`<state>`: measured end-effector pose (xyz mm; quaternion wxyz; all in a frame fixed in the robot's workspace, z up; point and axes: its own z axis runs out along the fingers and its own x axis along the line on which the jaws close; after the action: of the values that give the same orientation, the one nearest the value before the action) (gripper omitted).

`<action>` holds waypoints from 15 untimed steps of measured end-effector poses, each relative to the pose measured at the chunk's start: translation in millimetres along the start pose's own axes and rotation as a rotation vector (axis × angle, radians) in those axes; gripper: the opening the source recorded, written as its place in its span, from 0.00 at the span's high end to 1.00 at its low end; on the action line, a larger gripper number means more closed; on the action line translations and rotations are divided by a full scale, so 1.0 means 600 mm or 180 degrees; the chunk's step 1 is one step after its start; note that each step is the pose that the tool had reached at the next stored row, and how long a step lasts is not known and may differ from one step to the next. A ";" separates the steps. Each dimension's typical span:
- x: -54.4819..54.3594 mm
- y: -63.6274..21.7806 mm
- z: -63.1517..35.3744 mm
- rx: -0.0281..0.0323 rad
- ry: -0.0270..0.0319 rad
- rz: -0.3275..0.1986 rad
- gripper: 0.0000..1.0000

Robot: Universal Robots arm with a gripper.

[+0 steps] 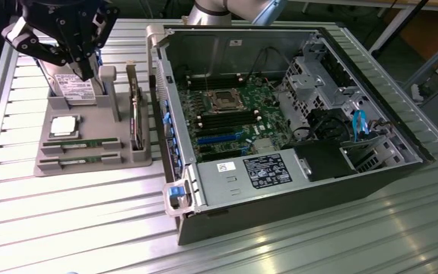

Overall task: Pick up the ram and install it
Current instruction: 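Pick up the ram and move it above insertion slot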

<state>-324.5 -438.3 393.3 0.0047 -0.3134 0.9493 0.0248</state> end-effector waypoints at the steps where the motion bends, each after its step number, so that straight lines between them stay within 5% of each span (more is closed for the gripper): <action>1: 0.000 0.000 0.000 -0.0001 0.0002 -0.0054 0.91; 15: 0.000 0.000 0.000 -0.0017 0.0030 -0.0685 0.91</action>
<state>-324.5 -438.3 393.3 0.0020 -0.4136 0.9101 0.0252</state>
